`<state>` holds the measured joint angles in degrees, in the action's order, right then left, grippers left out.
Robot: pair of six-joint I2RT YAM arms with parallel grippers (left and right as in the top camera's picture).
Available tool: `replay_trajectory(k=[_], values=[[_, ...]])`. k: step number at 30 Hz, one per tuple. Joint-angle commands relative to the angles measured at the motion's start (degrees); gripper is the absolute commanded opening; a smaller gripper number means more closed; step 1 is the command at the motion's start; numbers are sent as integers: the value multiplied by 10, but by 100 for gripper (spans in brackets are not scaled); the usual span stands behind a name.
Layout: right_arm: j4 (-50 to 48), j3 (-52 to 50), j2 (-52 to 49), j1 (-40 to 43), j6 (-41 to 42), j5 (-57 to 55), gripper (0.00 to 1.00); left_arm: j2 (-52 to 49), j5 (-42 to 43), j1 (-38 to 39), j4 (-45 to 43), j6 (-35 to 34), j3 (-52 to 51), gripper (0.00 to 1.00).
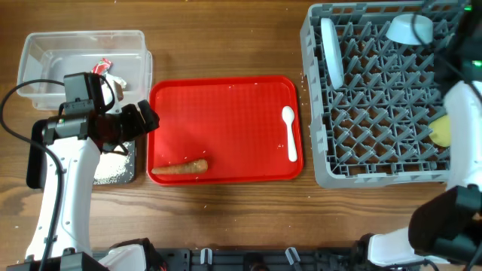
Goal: Sort waste into correct bins and load items into the dishwasher rack
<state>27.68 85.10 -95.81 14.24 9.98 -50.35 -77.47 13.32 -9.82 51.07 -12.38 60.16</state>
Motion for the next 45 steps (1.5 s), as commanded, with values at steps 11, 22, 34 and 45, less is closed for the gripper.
replay_trajectory(k=[11,22,34,45], values=[[-135,-99,-111,-103,-132,-167,4,-2,1,-3,5,-5,6,98],[-379,-99,-127,-108,-600,-52,4,-2,1,-3,10,-5,6,98],[-444,-196,-128,-105,-679,-16,4,-2,1,-4,8,-5,6,98],[-487,-219,-127,-151,-578,-86,40,-2,1,-4,4,-5,6,98]])
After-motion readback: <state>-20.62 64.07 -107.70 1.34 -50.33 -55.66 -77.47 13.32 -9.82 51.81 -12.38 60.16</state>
